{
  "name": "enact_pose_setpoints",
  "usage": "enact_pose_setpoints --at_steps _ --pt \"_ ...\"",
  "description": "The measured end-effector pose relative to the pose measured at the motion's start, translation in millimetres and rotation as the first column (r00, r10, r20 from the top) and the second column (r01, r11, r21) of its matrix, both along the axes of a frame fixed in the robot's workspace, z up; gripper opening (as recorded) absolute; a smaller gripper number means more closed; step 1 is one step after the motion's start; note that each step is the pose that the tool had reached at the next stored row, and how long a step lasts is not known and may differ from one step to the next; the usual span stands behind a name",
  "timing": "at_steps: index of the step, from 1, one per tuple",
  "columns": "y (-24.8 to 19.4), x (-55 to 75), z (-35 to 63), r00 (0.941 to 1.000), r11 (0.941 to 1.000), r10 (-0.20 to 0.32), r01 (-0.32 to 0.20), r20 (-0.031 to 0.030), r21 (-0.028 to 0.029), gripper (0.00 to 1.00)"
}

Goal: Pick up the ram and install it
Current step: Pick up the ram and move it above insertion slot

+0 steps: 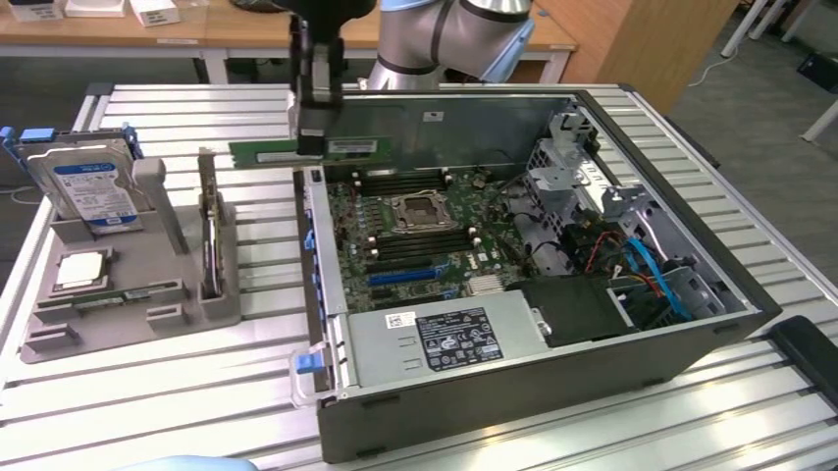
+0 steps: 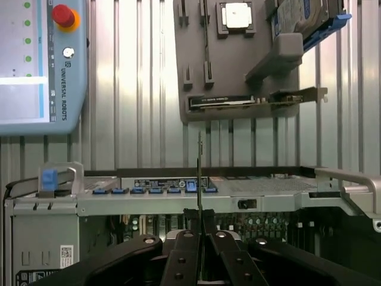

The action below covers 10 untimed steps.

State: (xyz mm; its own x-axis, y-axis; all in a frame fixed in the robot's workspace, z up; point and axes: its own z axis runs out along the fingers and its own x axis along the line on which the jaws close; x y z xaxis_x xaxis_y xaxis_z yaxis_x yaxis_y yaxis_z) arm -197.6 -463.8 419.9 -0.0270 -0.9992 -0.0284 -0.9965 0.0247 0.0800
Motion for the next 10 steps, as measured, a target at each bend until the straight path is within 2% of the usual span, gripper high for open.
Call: enact_pose_setpoints --at_steps 10 --pt "0.0 32.5 0.0 0.9998 0.9998 0.019 -0.019 -0.0008 0.0000 0.13"
